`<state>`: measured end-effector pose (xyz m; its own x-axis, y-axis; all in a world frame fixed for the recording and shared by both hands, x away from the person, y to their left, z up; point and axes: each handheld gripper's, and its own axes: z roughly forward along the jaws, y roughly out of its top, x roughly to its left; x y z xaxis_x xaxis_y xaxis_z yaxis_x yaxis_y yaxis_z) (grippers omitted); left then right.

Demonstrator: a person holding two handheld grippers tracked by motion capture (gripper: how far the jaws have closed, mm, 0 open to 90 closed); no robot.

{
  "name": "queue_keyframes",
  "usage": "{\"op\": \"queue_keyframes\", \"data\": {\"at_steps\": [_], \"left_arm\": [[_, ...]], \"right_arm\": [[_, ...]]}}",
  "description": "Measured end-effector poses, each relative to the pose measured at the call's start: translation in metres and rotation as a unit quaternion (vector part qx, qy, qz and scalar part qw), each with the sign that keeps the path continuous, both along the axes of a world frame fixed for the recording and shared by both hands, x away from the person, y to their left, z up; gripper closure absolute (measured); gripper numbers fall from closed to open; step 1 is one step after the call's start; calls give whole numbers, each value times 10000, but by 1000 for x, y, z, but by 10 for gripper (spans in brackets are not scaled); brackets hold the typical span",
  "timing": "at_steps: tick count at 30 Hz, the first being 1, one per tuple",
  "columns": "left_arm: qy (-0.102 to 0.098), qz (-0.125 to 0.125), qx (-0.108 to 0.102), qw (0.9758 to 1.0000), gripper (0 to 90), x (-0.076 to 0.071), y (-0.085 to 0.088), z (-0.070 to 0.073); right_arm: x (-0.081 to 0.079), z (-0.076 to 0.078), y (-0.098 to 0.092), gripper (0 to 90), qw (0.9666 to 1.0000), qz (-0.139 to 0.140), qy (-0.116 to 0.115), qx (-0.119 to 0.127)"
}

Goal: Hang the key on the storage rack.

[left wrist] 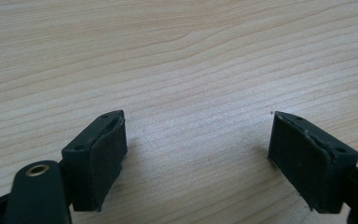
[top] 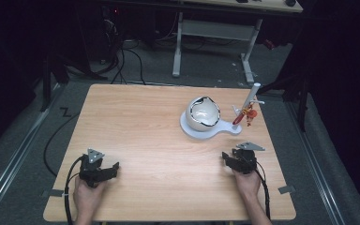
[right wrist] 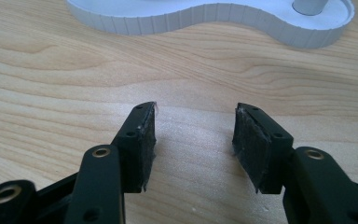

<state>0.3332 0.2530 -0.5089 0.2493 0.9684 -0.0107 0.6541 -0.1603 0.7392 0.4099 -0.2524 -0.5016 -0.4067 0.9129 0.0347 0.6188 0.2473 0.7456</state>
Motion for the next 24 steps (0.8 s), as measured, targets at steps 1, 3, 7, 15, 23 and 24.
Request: {"op": "queue_keyframes", "data": {"at_steps": [1,3,7,15,23,24], "left_arm": [[0,1,-1,10000,196,0,0,0],[0,0,0,10000,196,0,0,0],[-1,0,0,10000,196,0,0,0],[-2,-2,-3,10000,196,0,0,0],[0,-2,-5,10000,196,0,0,0],[0,-2,-5,10000,196,0,0,0]], "right_arm": [[0,0,0,488,10000,-4,-1,-16],[0,0,2,480,10000,13,-16,-80],[-1,0,6,446,9996,54,-53,-286],[0,-1,6,368,9996,34,-16,-291],[-2,-1,6,356,9996,0,-8,-284],[-3,-1,6,355,9996,1,-8,-283]]}}
